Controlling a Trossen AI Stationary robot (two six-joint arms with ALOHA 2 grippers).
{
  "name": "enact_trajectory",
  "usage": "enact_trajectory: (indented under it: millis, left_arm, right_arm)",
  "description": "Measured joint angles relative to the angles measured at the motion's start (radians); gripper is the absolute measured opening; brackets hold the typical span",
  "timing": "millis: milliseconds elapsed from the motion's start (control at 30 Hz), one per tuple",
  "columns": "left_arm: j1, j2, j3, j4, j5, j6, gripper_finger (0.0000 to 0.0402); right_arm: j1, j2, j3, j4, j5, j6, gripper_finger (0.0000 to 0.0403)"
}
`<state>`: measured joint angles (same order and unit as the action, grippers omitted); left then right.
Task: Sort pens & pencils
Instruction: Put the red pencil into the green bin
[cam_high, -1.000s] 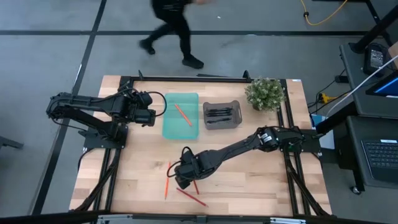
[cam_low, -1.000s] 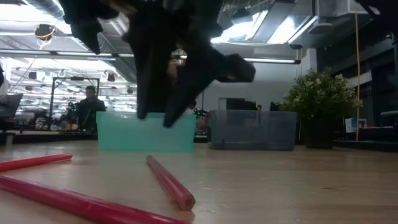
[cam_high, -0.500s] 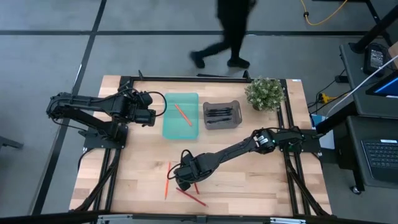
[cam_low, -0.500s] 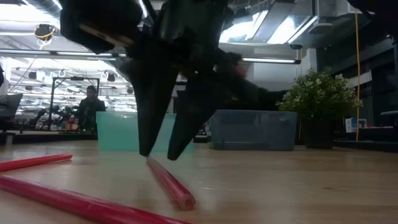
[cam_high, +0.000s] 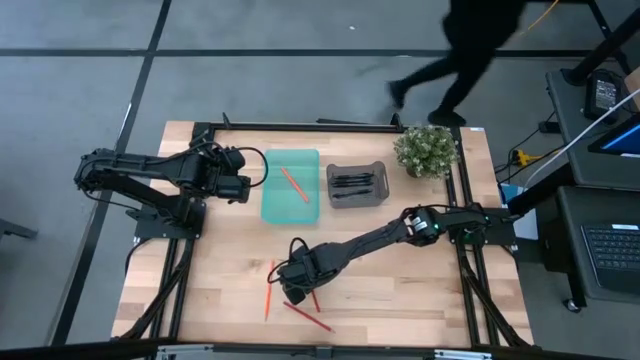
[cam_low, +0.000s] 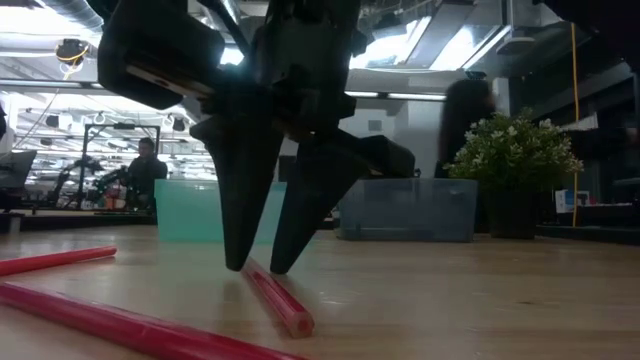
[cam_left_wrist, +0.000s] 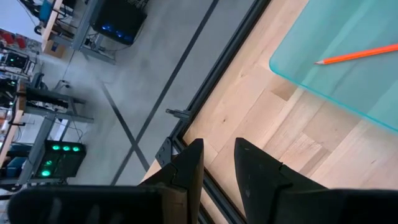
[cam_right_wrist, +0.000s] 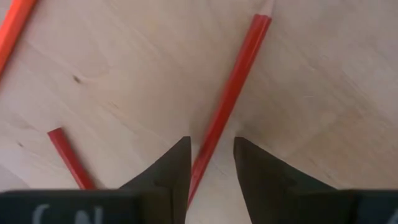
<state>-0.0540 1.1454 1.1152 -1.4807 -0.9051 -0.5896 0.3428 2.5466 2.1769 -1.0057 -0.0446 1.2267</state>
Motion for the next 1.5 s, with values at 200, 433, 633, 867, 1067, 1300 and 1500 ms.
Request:
enact_trajectory:
  millis: [200, 433, 633, 867, 1067, 1300, 1500]
  left_arm:
    - [0.000, 0.000, 0.000, 0.000, 0.000, 0.000, 0.0085]
    - [0.000, 0.000, 0.000, 0.000, 0.000, 0.000, 0.0085]
    - [0.000, 0.000, 0.000, 0.000, 0.000, 0.000, 0.0085]
    - [0.000, 0.000, 0.000, 0.000, 0.001, 0.000, 0.0085]
    - [0.000, 0.000, 0.000, -0.003, 0.006, 0.000, 0.0085]
    - [0.000, 0.000, 0.000, -0.010, 0.007, 0.000, 0.0085]
    - [0.000, 0.000, 0.000, -0.011, 0.007, 0.000, 0.0085]
  right_arm:
    - [-0.006, 0.000, -0.001, -0.013, 0.000, -0.002, 0.0103]
    - [-0.009, 0.000, -0.003, -0.021, -0.005, -0.004, 0.0074]
    - [-0.011, 0.000, -0.003, -0.038, -0.004, -0.004, 0.0070]
    - [-0.023, 0.000, -0.002, -0.070, 0.007, -0.029, 0.0070]
    - [-0.043, 0.000, -0.013, -0.074, -0.009, -0.087, 0.0070]
    - [-0.052, -0.008, -0.056, -0.059, -0.011, -0.137, 0.0070]
    - [-0.056, -0.008, -0.056, -0.068, -0.001, -0.194, 0.0063]
